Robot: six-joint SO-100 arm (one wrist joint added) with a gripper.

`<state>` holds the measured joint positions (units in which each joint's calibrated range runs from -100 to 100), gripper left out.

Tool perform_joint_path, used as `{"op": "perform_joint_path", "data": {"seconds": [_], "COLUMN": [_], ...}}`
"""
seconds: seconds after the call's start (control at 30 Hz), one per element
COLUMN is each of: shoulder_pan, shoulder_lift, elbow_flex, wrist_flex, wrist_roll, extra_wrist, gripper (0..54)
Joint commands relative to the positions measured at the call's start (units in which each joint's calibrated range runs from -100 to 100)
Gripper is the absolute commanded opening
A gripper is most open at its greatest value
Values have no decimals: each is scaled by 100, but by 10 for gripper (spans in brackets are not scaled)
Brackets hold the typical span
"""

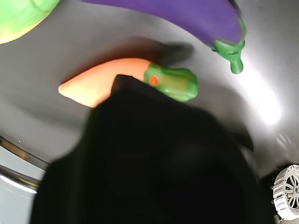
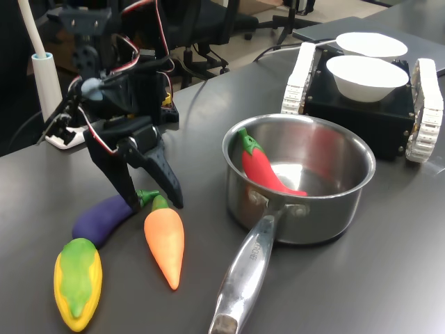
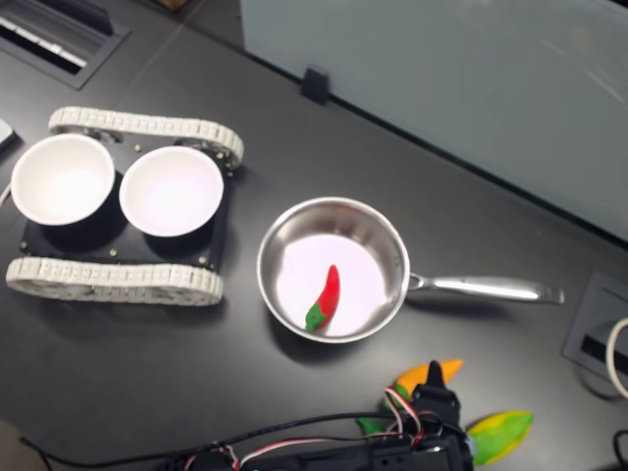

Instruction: Pick up the carrot and place them in the pan

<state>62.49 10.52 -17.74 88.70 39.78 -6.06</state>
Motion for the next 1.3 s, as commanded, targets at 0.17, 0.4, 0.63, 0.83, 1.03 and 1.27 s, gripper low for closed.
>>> {"op": "perform_joint_path", "data": {"seconds": [0.17, 0.4, 0.63, 0.83, 1.03, 1.27], "shoulder_pan": [-182, -343, -411, -492, -411, -217], "shoulder_lift": [310, 690, 842, 1002, 1187, 1305], "elbow_flex": [-748, -1075, -1129, -1111, -1211, -1448], "wrist_flex": [30, 201, 388, 440, 440, 312], "wrist_roll": [137, 137, 234, 259, 190, 49], "extra_wrist": [-58, -49, -41, 43, 119, 119], "gripper": [310, 302, 296, 288, 286, 294]}}
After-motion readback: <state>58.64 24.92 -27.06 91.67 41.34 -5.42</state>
